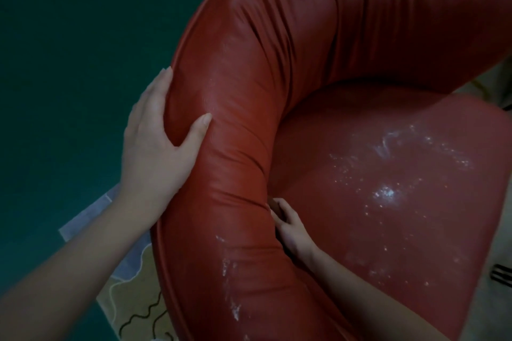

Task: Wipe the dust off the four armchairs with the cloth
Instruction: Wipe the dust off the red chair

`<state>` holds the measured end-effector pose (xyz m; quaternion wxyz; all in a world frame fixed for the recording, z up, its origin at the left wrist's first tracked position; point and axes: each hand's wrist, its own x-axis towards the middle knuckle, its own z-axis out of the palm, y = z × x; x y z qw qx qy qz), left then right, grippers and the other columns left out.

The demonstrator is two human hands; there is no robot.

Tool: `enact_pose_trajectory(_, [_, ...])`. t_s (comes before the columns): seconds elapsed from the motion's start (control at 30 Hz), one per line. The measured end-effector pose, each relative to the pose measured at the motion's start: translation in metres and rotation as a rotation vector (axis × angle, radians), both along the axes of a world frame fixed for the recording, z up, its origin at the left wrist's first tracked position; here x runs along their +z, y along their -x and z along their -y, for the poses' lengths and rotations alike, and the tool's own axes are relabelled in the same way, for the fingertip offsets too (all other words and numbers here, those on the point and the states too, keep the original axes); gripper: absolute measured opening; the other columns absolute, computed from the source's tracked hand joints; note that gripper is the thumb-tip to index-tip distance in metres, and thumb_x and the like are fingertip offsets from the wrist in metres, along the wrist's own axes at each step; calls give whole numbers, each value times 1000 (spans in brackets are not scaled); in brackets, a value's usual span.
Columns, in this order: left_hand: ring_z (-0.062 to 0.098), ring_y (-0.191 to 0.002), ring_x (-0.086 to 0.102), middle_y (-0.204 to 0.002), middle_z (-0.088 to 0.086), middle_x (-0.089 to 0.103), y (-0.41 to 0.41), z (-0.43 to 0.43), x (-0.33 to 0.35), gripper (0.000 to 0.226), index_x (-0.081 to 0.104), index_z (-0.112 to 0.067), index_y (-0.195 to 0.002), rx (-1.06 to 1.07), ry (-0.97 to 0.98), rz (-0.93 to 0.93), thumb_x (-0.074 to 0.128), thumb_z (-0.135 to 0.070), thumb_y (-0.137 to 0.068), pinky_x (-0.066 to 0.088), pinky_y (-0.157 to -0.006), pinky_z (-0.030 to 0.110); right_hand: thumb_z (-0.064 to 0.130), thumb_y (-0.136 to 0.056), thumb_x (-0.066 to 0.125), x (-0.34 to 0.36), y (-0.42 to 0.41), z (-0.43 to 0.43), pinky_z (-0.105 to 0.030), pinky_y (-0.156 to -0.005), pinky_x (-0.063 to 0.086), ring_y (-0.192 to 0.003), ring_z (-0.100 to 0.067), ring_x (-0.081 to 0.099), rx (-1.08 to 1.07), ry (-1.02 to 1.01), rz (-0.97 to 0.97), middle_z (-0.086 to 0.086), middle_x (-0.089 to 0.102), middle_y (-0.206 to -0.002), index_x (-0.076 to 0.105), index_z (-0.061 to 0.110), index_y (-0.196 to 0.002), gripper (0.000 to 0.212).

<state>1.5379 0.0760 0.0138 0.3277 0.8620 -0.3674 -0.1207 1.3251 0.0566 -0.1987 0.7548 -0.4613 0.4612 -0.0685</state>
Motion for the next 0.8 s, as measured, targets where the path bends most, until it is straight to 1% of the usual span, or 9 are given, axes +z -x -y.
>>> enact_pose_trajectory(0.17, [16, -144, 32, -156, 1, 36, -1, 0, -1, 69, 32, -17, -152, -26, 3, 13, 64, -35, -94, 26, -120, 42, 27, -98, 59, 45, 2, 4, -30, -83, 46, -86, -7, 58, -23, 51, 50, 10, 64, -88, 63, 22, -106, 10])
enact_pose_trajectory(0.27, [16, -144, 31, -157, 1, 35, -1, 0, 0, 70, 32, -16, -153, -32, 1, 6, 64, -36, -94, 24, -120, 39, 33, -95, 59, 74, 3, 7, -24, -80, 46, -84, -5, 57, -37, 113, 88, 11, 63, -87, 62, 19, -109, 20])
enact_pose_trajectory(0.4, [16, -145, 30, -157, 2, 34, -2, 0, -1, 71, 30, -16, -154, -50, 0, 11, 62, -38, -94, 21, -120, 34, 21, -99, 56, 109, 5, 10, -21, -76, 47, -80, -5, 59, -27, 235, 117, 5, 63, -86, 62, 15, -108, 12])
enact_pose_trajectory(0.47, [16, -145, 29, -158, 1, 33, -3, 0, -2, 71, 29, -16, -154, -48, -9, 15, 62, -38, -94, 19, -120, 29, 21, -98, 56, 123, 4, 11, -21, -77, 47, -83, -4, 60, -17, 311, 106, 10, 64, -88, 63, 20, -108, 12])
enact_pose_trajectory(0.53, [16, -145, 28, -158, 2, 33, -3, -1, -3, 71, 29, -16, -154, -53, -5, 16, 61, -39, -95, 19, -120, 30, 20, -97, 56, 137, 3, 10, -22, -77, 46, -83, -5, 60, -25, 348, 110, 13, 64, -87, 63, 23, -107, 13])
enact_pose_trajectory(0.67, [17, -146, 28, -158, 3, 32, -5, -1, -3, 72, 29, -15, -154, -68, 8, 19, 61, -40, -95, 20, -121, 33, 24, -92, 55, 165, 0, 2, -19, -79, 45, -86, -4, 61, -9, 479, 130, 14, 64, -91, 64, 19, -109, 20])
enact_pose_trajectory(0.77, [17, -145, 28, -158, 3, 33, -6, -2, -4, 71, 30, -16, -154, -68, 25, -1, 61, -41, -95, 20, -120, 33, 21, -92, 58, 178, 4, -7, -25, -85, 47, -94, -11, 62, 36, 607, 145, 11, 64, -97, 65, 17, -109, 19])
enact_pose_trajectory(0.8, [17, -145, 29, -158, 4, 33, -6, -3, -4, 70, 31, -16, -153, -71, 31, -4, 60, -41, -95, 20, -120, 33, 20, -92, 58, 178, 5, -9, -25, -87, 47, -96, -12, 62, 30, 620, 138, 10, 64, -99, 65, 17, -110, 20])
